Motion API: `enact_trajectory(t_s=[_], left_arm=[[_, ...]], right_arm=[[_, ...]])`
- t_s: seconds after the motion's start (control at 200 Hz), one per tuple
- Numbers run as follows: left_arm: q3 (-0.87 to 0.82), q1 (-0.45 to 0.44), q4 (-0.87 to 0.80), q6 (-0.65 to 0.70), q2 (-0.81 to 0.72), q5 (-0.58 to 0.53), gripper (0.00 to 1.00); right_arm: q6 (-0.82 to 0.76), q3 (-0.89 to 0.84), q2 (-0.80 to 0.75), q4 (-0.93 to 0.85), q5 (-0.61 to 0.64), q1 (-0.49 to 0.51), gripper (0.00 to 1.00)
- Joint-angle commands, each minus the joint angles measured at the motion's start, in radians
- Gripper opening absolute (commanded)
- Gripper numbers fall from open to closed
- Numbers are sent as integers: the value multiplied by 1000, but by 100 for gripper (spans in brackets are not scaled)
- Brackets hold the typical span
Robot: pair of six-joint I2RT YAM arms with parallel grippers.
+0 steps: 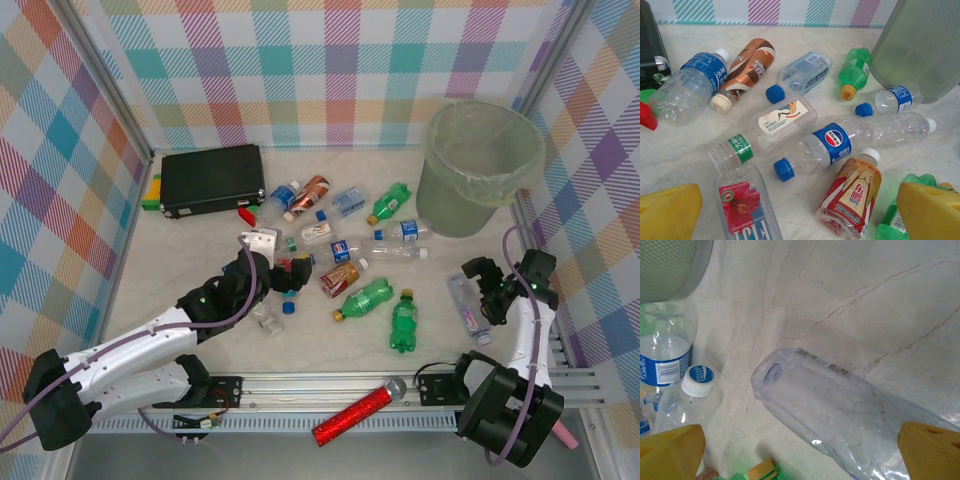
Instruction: Put the plastic bottles in the bin
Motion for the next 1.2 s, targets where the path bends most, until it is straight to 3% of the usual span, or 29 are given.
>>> enact_trajectory(t_s=[0.0,0.355,0.515,0.765,0.89,1.195], left_arm=[[-10,-7,18,-17,-10,-14,100],[-8,-8,5,-20,-20,-22,99],[-11,-7,3,-19,-28,-26,100],[-3,-8,-2,-23,-7,-25,100],[1,-8,-2,-26,4,-24,100],[3,-8,-13,-24,-2,-31,100]], right_arm=[[10,-11,-14,-41,62,23,99],[95,27,5,-103,257,23,99],[110,20,50,-111,189,23,99],[223,-83,-143,-84,39,44,99],[273,-101,-128,-73,36,133,99],[354,-57,-61,-49,221,445,99]])
